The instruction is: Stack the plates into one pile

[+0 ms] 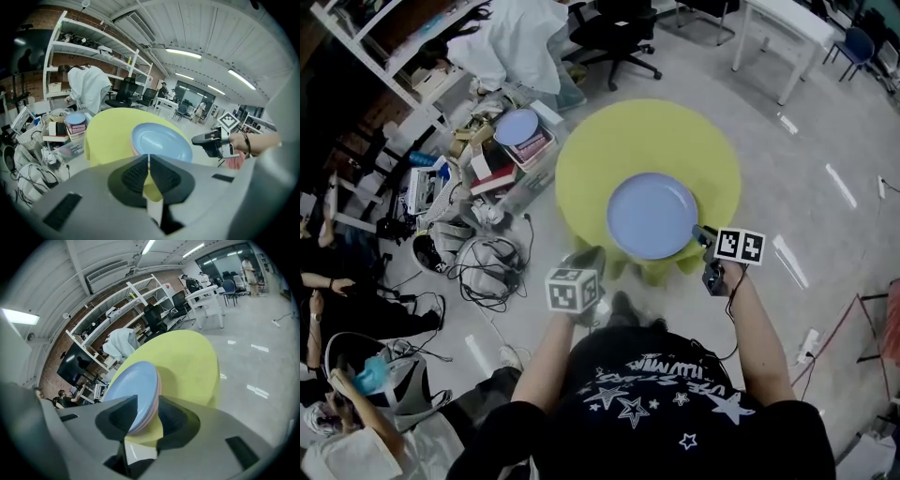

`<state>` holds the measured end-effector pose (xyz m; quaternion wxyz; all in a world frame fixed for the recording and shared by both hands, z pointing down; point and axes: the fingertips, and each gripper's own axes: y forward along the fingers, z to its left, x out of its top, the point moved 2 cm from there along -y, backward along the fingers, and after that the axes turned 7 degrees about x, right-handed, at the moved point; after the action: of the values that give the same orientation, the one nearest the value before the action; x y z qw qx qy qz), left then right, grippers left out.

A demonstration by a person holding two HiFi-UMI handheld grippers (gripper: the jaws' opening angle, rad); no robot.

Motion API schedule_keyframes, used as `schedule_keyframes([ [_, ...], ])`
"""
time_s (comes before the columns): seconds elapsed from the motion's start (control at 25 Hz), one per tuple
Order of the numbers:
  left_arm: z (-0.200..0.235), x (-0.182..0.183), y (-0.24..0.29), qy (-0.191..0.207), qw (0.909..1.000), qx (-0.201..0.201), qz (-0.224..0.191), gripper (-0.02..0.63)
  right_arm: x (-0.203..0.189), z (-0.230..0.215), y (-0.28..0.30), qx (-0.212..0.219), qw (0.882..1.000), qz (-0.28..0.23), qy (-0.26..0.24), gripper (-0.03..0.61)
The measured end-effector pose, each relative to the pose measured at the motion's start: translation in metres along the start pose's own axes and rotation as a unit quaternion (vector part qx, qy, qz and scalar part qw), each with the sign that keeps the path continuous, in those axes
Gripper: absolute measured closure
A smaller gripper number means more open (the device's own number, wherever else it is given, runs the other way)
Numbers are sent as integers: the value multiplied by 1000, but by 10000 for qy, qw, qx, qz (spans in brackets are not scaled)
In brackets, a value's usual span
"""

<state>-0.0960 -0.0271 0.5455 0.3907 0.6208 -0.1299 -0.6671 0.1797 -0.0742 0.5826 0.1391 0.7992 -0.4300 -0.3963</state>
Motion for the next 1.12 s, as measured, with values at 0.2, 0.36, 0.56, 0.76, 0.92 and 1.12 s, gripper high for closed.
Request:
schedule_keyframes([
  [0.2, -13, -14, -19, -154, 9998, 128, -87, 589, -7, 7, -19, -14, 9980, -149, -620, 440],
  [0.36, -16, -33, -37, -408, 9987, 296, -115, 589, -18, 13, -19, 66, 9936, -123, -1124, 442],
  [0.56, -12, -56, -57, -705, 9962, 514, -71, 589, -39, 24, -8, 437, 9888, 46, -1426, 449],
  [0.76, -10, -61, -60, -703, 9957, 609, -24, 589, -48, 32, -5, 674, 9835, 217, -1667, 449],
  [0.92, -9, -59, -57, -694, 9963, 506, -29, 589, -42, 34, -10, 639, 9862, 29, -1528, 449],
  [1.12, -10, -60, -57, -554, 9980, 288, -50, 589, -50, 41, -22, 487, 9887, -128, -1414, 482],
])
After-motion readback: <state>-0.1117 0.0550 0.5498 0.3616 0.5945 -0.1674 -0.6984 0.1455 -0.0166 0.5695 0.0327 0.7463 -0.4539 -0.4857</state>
